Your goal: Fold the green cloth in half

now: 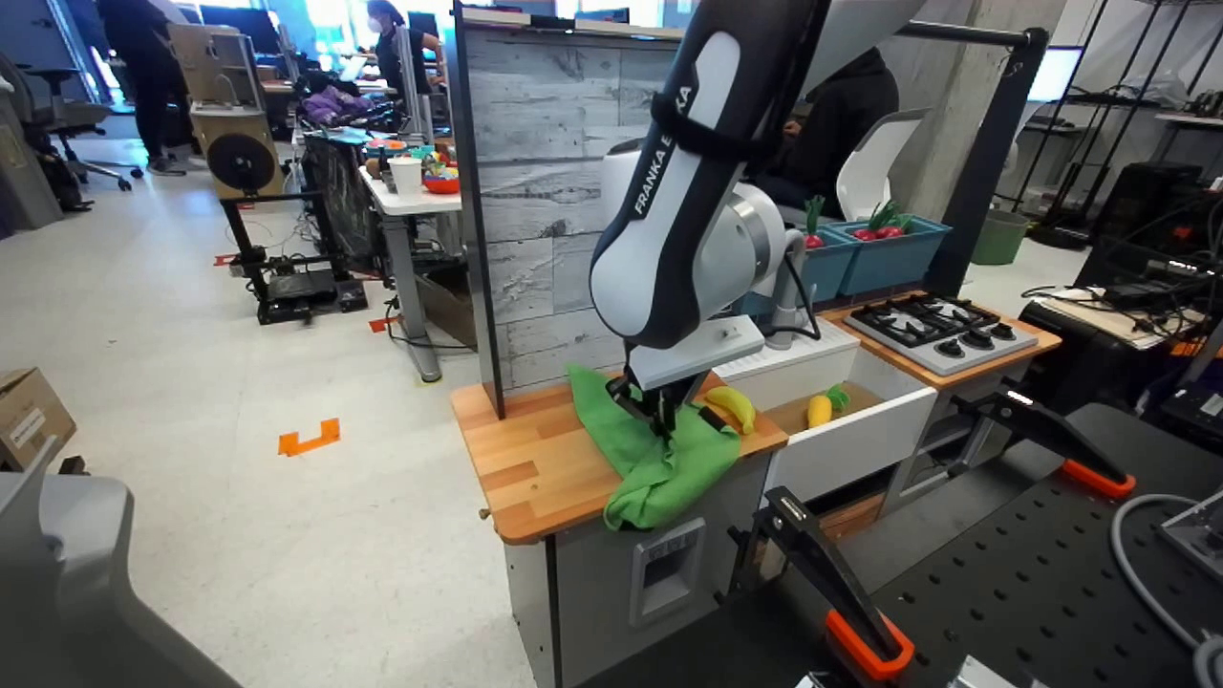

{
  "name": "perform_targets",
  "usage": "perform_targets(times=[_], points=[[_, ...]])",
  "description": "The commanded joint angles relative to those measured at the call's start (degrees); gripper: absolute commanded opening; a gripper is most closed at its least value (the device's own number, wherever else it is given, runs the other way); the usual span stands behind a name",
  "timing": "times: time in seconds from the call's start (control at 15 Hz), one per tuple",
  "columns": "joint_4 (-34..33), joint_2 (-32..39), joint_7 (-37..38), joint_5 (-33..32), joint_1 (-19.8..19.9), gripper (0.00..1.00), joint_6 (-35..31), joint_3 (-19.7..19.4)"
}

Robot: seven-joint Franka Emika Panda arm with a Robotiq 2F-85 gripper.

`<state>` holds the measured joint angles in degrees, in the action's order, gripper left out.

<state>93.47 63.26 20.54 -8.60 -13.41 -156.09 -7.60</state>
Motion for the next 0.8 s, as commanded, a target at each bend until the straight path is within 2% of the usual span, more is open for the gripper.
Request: perform_targets(times=[0.0, 0.4, 0.47, 0.73], points=[[-2.0, 1.0, -2.5, 1.6, 0.6, 0.51, 1.4, 0.1], [-1.8, 0.6, -3.3, 1.5, 0.9, 0.95, 1.6, 0.4], [-1.6, 0.4, -3.6, 1.6, 1.0, 0.99, 1.5, 0.6], [0.7, -1.4, -3.7, 1.7, 1.0, 1.0, 0.6, 0.8]])
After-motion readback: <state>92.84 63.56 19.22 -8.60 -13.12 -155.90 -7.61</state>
